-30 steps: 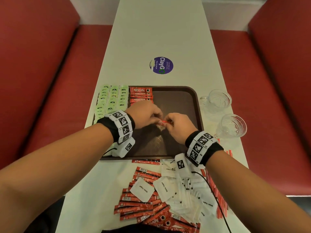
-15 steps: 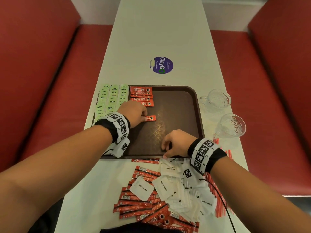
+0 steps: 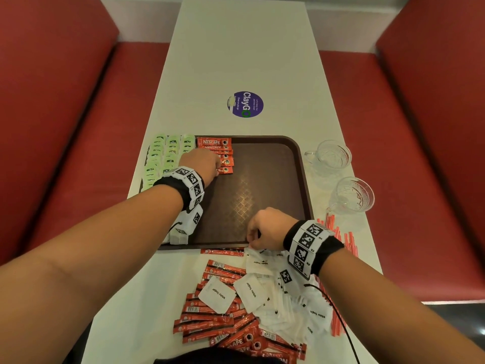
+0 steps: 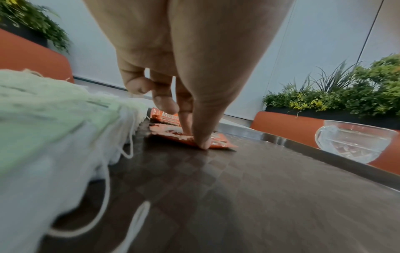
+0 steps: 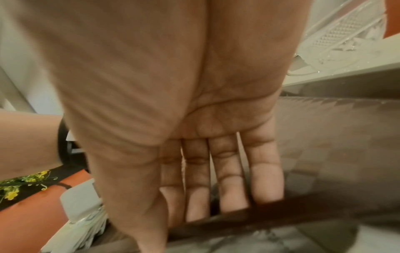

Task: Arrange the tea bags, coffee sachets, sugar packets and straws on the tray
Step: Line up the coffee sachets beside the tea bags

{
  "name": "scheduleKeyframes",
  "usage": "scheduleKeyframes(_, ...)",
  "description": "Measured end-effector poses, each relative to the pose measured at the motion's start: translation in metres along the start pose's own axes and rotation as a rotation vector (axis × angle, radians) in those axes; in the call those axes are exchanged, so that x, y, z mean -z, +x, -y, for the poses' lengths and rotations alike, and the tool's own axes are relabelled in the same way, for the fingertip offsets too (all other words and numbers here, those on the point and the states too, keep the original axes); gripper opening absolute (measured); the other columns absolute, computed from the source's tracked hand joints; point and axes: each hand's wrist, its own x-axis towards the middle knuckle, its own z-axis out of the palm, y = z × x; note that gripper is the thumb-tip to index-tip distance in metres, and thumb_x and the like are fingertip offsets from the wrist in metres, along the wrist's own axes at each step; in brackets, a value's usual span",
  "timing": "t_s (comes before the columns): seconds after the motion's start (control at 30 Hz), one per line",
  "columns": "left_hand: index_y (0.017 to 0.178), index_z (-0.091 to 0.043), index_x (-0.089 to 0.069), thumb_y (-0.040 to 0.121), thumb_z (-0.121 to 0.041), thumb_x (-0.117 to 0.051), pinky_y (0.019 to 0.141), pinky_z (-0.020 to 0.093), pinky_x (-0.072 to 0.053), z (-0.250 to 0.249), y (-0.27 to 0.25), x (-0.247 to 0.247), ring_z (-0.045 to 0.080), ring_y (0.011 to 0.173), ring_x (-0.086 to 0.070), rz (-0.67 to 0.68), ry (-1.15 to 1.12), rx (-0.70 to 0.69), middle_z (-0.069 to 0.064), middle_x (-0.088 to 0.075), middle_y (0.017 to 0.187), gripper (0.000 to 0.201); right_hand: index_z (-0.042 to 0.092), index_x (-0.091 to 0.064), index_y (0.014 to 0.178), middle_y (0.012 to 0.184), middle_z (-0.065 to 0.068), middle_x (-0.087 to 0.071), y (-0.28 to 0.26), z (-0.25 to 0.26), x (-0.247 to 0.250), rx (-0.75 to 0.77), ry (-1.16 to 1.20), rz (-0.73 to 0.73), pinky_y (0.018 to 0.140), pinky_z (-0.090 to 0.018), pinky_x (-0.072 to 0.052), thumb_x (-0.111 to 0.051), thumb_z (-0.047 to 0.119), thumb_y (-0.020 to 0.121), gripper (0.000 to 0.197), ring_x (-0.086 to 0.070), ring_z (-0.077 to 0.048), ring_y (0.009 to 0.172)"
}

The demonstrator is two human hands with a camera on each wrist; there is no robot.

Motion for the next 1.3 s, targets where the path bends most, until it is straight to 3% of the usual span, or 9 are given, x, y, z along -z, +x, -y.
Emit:
scheduleKeyframes(0.1, 0.108, -0.029, -0.07, 0.092, -0.036, -0.063, 0.087, 0.037, -0.051, 0.001, -0.018, -0.002, 0.023, 0.104, -0.061, -0.133, -0.072, -0.025, 0.0, -0.069, 0.109, 0.018, 0.025, -0.072, 0.096, 0.091, 0.009, -0.07, -0.001, 0.003, -0.003, 0.008, -0.02, -0.025, 0.084, -0.032, -0.057, -0.071, 0.024, 0.085, 0.011, -0.066, -0.014, 0.086)
scheduleKeyframes(0.23, 0.102, -0.031, -0.07, 0.093, -0.04, -0.061, 0.084, 0.035, -0.047, -0.005, -0.068, -0.013, 0.015, 0.097, -0.058, -0.244, -0.113, -0.195, -0.009, -0.066, 0.099, 0.016, 0.026, -0.072, 0.1, 0.091, 0.009, -0.061, -0.006, 0.014, -0.011, 0.102, -0.091, -0.09, 0.083, -0.035, -0.053, -0.067, 0.029, 0.087, 0.014, -0.059, -0.016, 0.088)
scheduleKeyframes(0.43, 0.108, -0.032, -0.069, 0.098, -0.037, -0.051, 0.086, 0.031, -0.045, 0.004, -0.142, -0.053, 0.01, 0.092, -0.05, -0.168, -0.091, -0.438, -0.01, -0.061, 0.1, 0.021, 0.027, -0.067, 0.121, 0.116, -0.005, -0.062, -0.019, 0.038, -0.029, 0.157, -0.412, -0.045, 0.092, -0.043, -0.046, -0.049, 0.045, 0.098, 0.035, -0.05, -0.026, 0.112)
scheduleKeyframes(0.6, 0.111, -0.033, -0.07, 0.097, -0.041, -0.053, 0.077, 0.032, -0.047, 0.013, -0.183, -0.086, 0.014, 0.088, -0.057, -0.119, -0.002, -0.567, -0.008, -0.063, 0.093, 0.024, 0.017, -0.058, 0.129, 0.124, -0.007, -0.059, -0.025, 0.049, -0.045, 0.083, -0.532, -0.001, 0.097, -0.047, -0.04, -0.047, 0.039, 0.1, 0.038, -0.046, -0.027, 0.119)
scheduleKeyframes(0.77, 0.119, -0.031, -0.069, 0.097, -0.043, -0.052, 0.076, 0.037, -0.047, 0.015, -0.197, -0.102, 0.02, 0.087, -0.061, -0.156, 0.044, -0.564, -0.004, -0.067, 0.093, 0.029, 0.018, -0.061, 0.122, 0.121, -0.006, -0.059, -0.026, 0.056, -0.051, 0.037, -0.584, 0.013, 0.098, -0.047, -0.038, -0.05, 0.029, 0.099, 0.028, -0.045, -0.025, 0.116)
scheduleKeyframes(0.83, 0.112, -0.031, -0.072, 0.095, -0.043, -0.054, 0.073, 0.037, -0.047, 0.017, -0.199, -0.104, 0.021, 0.082, -0.062, -0.175, 0.056, -0.571, -0.004, -0.067, 0.087, 0.027, 0.018, -0.063, 0.118, 0.119, -0.006, -0.06, -0.028, 0.058, -0.052, 0.029, -0.569, 0.02, 0.097, -0.048, -0.038, -0.049, 0.028, 0.099, 0.027, -0.047, -0.025, 0.115)
scheduleKeyframes(0.93, 0.095, -0.03, -0.076, 0.094, -0.046, -0.039, 0.071, 0.034, -0.047, 0.021, -0.202, -0.104, 0.018, 0.076, -0.06, -0.185, 0.091, -0.538, -0.006, -0.065, 0.079, 0.04, 0.018, -0.064, 0.116, 0.117, -0.006, -0.062, -0.029, 0.063, -0.055, 0.036, -0.498, -0.035, 0.097, -0.048, -0.04, -0.045, 0.026, 0.098, 0.027, -0.052, -0.026, 0.112)
scheduleKeyframes(1.1, 0.118, -0.029, -0.068, 0.097, -0.044, -0.047, 0.08, 0.036, -0.048, 0.013, -0.202, -0.107, 0.02, 0.09, -0.062, -0.16, 0.094, -0.492, -0.003, -0.068, 0.097, 0.033, 0.018, -0.067, 0.107, 0.098, -0.003, -0.067, -0.018, 0.072, -0.051, -0.055, -0.484, -0.087, 0.078, -0.04, -0.054, -0.049, 0.023, 0.097, 0.021, -0.064, -0.024, 0.087)
scheduleKeyframes(1.3, 0.121, -0.025, -0.064, 0.098, -0.045, -0.048, 0.082, 0.036, -0.046, 0.002, -0.196, -0.105, 0.023, 0.099, -0.061, -0.107, 0.139, -0.443, 0.0, -0.066, 0.105, 0.034, 0.012, -0.068, 0.091, 0.08, -0.004, -0.061, -0.015, 0.086, -0.046, -0.129, -0.496, -0.099, 0.07, -0.035, -0.056, -0.055, 0.017, 0.095, 0.014, -0.062, -0.025, 0.074)
